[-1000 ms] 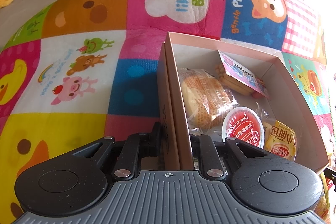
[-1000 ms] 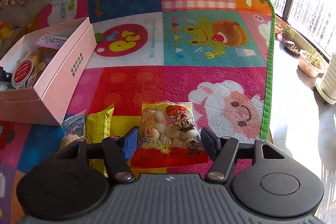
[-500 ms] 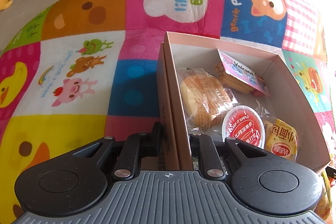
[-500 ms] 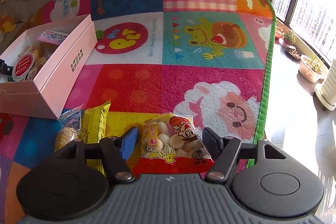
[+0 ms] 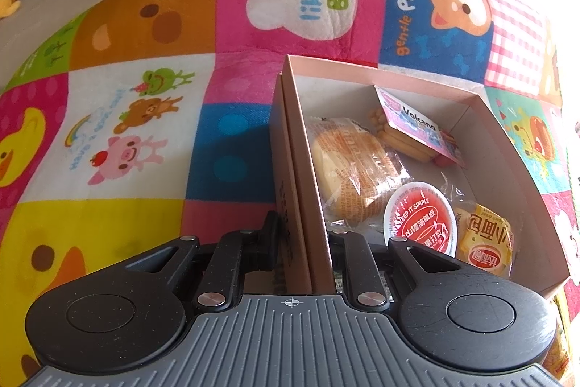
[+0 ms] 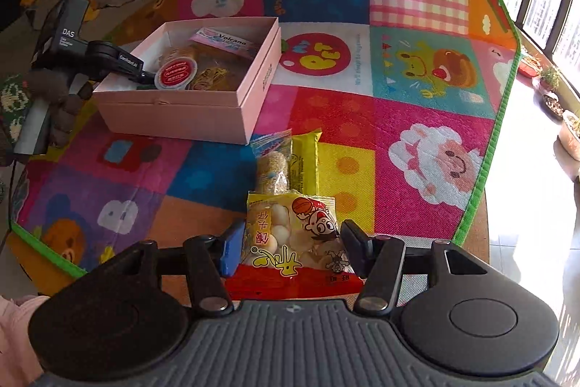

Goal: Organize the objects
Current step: 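Lower the cartoon candy bag into the pink box and release it, then move the right gripper back and grasp the clear cereal stick bag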

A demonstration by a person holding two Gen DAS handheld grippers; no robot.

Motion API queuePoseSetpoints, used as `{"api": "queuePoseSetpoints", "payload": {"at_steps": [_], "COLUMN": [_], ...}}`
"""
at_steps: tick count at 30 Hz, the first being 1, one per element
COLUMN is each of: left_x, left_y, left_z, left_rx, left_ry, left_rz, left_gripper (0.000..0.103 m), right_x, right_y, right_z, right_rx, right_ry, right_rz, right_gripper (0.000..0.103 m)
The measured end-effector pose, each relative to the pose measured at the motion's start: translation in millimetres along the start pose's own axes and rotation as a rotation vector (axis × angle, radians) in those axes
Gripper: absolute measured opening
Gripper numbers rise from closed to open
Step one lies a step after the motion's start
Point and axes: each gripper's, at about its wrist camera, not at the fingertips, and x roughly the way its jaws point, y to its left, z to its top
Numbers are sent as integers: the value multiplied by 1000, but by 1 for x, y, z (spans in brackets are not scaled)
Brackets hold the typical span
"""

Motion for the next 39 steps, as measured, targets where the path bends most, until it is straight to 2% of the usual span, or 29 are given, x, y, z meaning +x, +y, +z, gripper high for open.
{"api": "queuePoseSetpoints", "payload": {"at_steps": [5, 11, 14, 16, 19, 21, 25, 29, 32, 35, 39], "left_x": [0, 0, 0, 0, 0, 0, 0, 0, 0, 0, 0], "left_y": [1, 4, 4, 5, 5, 4, 5, 4, 3, 2, 1], "left_z": [0, -1, -1, -1, -2, -1, -3, -3, -3, -2, -2], "left_rx": [-7, -11, -18, -21, -19, -15, -8, -13, -13, -11, -6], "left_ry": [-4, -7, -8, -9, -11, -9, -15, -16, -15, -13, -10], "left_rz": [-7, -20, -24, -28, -29, -24, -28, -23, -18, -15, -9], "left_gripper": [20, 20, 21, 21, 21, 21, 21, 21, 21, 21, 20], "right_x": [-25, -43, -37, -23, 2, 8, 13, 18, 25, 30, 37], "right_y": [31, 58, 68, 72, 64, 52, 25, -11, -31, -35, -30], "right_z": [33, 114, 152, 174, 195, 187, 143, 92, 56, 20, -4], "right_rx": [-38, -93, -103, -96, -32, -11, -11, 45, 84, 106, 138], "right_ry": [-109, -299, -404, -474, -409, -394, -363, -257, -180, -124, -126], "right_rz": [88, 188, 168, 131, 124, 122, 35, -81, -136, -164, -203], "right_gripper": [56, 56, 57, 67, 68, 68, 72, 72, 72, 72, 75]}}
